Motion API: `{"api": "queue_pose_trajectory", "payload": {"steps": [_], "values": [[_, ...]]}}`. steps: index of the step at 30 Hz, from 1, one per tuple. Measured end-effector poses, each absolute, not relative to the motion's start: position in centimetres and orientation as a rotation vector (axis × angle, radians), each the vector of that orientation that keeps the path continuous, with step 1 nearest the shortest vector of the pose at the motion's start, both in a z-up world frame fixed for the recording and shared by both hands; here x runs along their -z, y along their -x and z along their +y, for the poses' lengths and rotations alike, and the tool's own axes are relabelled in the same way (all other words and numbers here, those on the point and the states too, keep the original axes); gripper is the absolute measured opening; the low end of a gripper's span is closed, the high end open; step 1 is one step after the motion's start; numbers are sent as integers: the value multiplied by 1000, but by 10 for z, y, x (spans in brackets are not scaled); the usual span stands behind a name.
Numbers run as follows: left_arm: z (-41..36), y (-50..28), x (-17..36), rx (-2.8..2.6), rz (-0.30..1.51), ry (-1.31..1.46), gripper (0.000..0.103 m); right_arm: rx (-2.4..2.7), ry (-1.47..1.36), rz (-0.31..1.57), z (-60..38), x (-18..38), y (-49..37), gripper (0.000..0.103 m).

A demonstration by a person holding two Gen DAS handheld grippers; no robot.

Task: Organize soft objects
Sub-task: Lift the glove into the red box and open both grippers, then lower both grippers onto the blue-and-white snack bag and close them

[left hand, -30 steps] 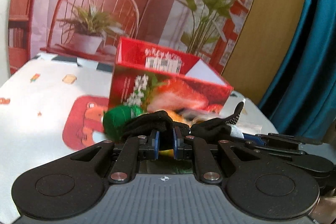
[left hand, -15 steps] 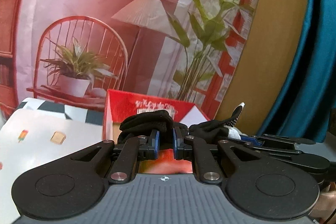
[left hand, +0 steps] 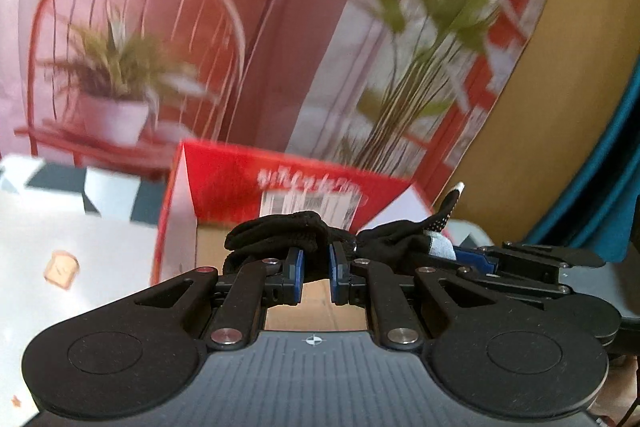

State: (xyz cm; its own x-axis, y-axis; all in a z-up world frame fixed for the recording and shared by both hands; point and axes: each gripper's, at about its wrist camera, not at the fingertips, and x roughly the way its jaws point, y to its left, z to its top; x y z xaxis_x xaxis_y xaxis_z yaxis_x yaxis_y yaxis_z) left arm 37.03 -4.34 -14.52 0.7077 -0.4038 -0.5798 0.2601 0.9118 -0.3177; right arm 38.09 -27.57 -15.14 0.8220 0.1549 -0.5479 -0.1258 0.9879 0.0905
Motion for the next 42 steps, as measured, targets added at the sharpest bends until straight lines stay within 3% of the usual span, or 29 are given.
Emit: {"api": "queue_pose_trajectory", "payload": {"steps": [10,17,31,42], "values": [[-51,-399,184,372,825,166,15,-125,-177,770,-300,209,-418,19],[-46,-392,178,372,826,101,44,-107,-185,791,-305,211,-412,37],[-43,-325,158,435,737,62,44,-95,-229,670,-333,184,-317,41],[-75,-301,176,537,802,79,45,-36,-274,744,-346,225,-271,50]]}}
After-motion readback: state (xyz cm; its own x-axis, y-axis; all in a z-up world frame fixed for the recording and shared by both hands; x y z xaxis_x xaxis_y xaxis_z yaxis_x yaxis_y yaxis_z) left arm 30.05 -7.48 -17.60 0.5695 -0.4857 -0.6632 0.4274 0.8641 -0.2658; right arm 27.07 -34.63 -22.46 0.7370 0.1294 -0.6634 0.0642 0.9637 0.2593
